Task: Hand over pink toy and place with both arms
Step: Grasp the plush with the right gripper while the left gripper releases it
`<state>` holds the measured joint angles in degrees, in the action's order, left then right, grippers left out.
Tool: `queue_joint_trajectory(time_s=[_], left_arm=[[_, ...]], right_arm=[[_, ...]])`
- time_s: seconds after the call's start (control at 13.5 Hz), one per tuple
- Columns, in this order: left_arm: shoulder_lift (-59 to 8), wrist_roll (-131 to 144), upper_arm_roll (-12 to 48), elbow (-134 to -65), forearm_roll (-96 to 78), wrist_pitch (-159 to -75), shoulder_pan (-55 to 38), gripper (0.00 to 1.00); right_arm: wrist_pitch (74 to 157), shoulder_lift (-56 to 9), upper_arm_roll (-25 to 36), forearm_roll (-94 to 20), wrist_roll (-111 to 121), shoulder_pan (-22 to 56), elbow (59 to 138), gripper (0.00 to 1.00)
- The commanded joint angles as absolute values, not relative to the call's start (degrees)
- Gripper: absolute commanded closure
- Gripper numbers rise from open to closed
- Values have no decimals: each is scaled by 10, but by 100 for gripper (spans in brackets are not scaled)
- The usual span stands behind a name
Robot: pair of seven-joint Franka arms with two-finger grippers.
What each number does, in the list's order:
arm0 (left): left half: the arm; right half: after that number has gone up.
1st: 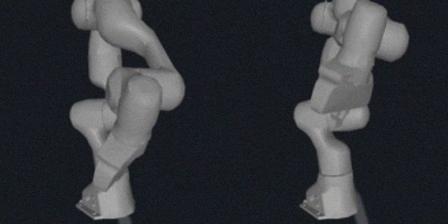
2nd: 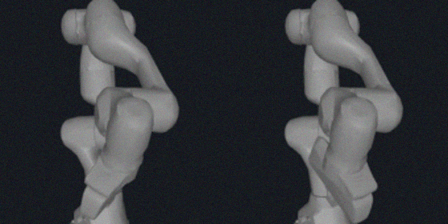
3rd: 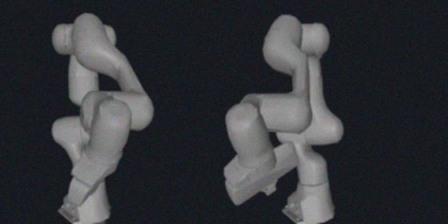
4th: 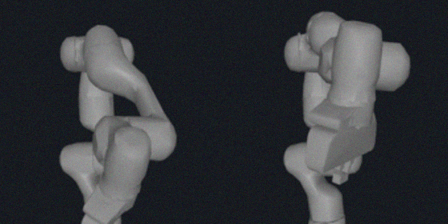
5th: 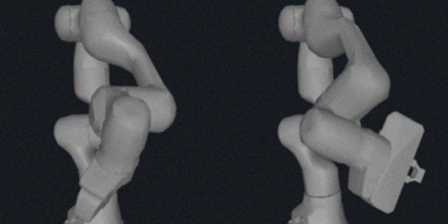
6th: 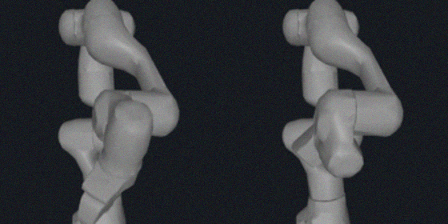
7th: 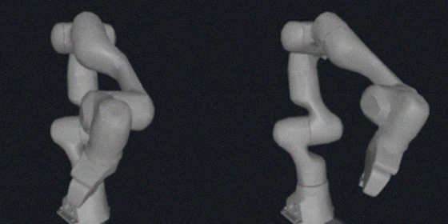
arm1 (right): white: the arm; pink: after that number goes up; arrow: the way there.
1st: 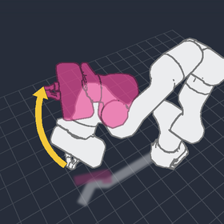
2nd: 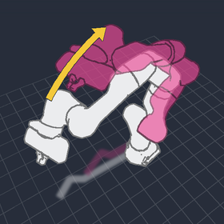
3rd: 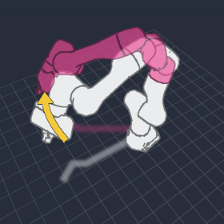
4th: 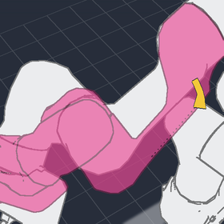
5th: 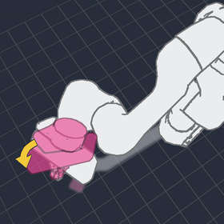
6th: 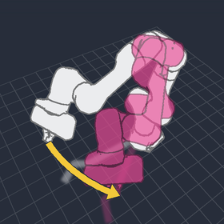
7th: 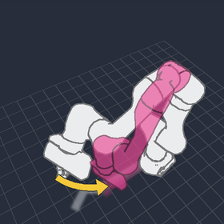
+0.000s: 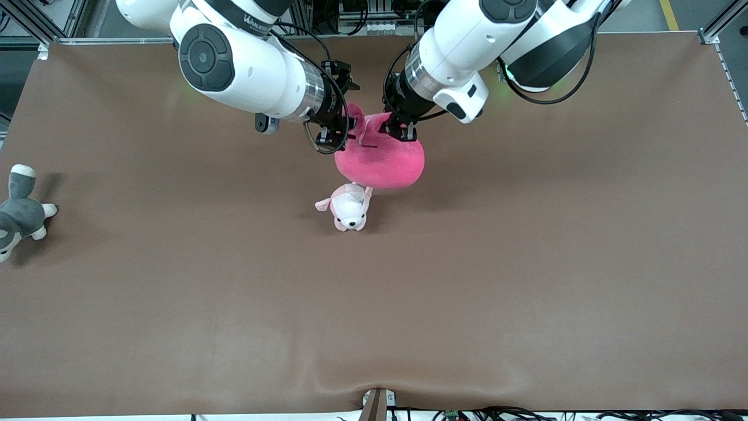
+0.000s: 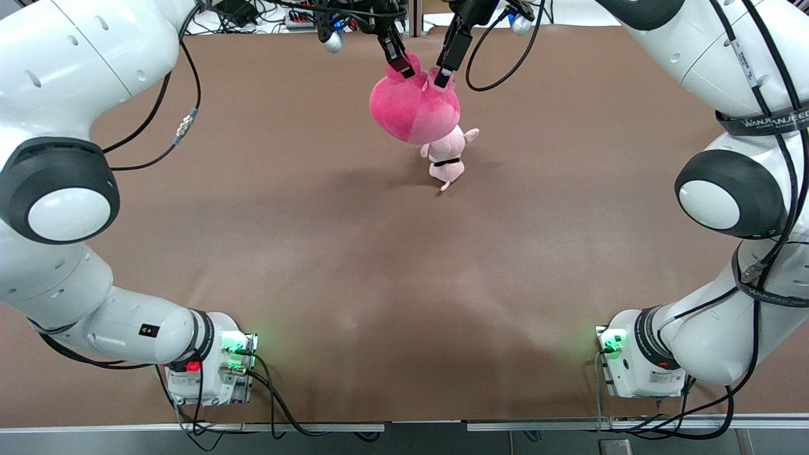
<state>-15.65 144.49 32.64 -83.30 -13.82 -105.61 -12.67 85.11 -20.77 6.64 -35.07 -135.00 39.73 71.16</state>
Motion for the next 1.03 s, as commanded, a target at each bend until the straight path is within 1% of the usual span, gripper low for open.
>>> queue_joint_trajectory(time_s=[0.0, 0.07, 0.15, 0.3, 0.37, 0.44, 0.81, 0.89, 0.96], left_arm=[[-165, 1471, 327, -816, -145, -1063, -129, 100], [-165, 1472, 327, -817, -145, -1063, -129, 100], [-165, 1472, 327, -817, -145, -1063, -129, 100], [-165, 1472, 327, -817, -145, -1063, -129, 100], [-165, 1472, 327, -817, -145, -1063, -129, 100], [-165, 1472, 327, -817, -145, -1063, -130, 100], [-165, 1472, 327, -817, -143, -1063, -129, 100], [-165, 1471, 327, -817, -142, -1063, -128, 83], [-163, 1470, 327, -817, -138, -1063, -124, 49]], right_arm=[[831, -205, 64, -359, -1359, 398, 705, 0], [836, -207, 68, -346, -1361, 402, 705, 0], [847, -210, 67, -320, -1359, 401, 705, 17], [891, -210, 65, -284, -1361, 407, 708, 70], [900, -211, 65, -282, -1361, 415, 709, 87], [901, -213, 66, -279, -1361, 417, 709, 100], [894, -215, 68, -279, -1361, 398, 705, 100], [892, -213, 68, -280, -1360, 389, 705, 100], [891, -212, 69, -283, -1359, 379, 704, 100]])
